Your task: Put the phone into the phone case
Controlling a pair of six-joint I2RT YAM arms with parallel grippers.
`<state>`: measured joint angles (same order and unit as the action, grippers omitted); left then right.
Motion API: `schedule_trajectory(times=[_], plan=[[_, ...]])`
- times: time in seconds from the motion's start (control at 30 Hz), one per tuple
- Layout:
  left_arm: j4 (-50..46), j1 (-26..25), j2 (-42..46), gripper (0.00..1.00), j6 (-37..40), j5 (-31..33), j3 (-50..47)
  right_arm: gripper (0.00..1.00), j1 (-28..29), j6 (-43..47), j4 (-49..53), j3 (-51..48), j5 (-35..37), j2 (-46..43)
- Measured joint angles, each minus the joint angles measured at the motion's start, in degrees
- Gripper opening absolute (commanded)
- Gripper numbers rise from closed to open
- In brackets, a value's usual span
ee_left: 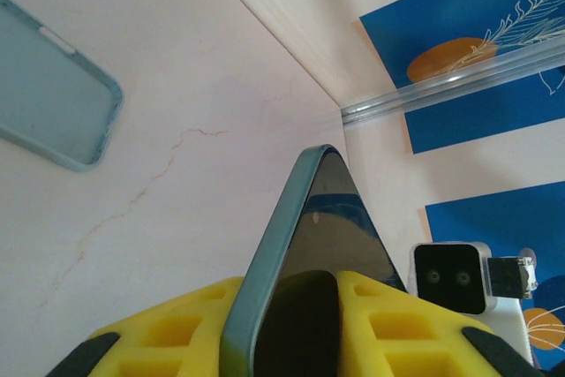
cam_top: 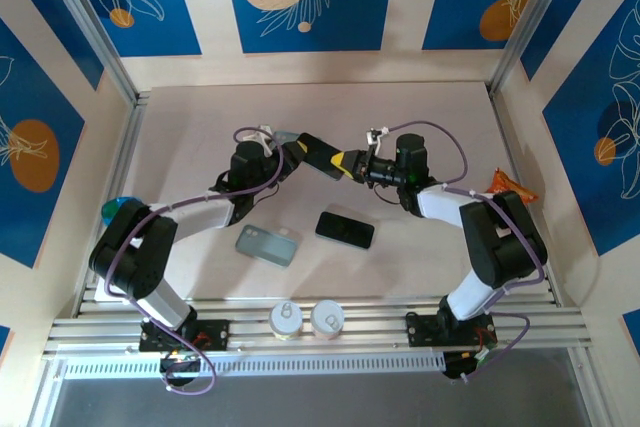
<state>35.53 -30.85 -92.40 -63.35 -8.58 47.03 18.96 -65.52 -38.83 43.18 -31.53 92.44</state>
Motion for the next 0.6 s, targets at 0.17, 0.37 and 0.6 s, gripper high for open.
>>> schedule_trajectory(times=[0.17,0.37,0.6], plan=[[-0.8,-0.4,0.1,0.35,1.7,0.2,-0.2,0.00,0.0,0.9,3.2,0.0,0.4,-1.9],[-4.0,-1.0,1.7,0.39,5.1,0.3,-0.7,0.00,0.0,3.2,8.7,-0.1,1.0,-5.2],[-12.2,-1.4,4.5,0.44,12.7,1.5,-0.3,0.00,-3.3,6.1,15.6,-0.2,2.4,-9.7]])
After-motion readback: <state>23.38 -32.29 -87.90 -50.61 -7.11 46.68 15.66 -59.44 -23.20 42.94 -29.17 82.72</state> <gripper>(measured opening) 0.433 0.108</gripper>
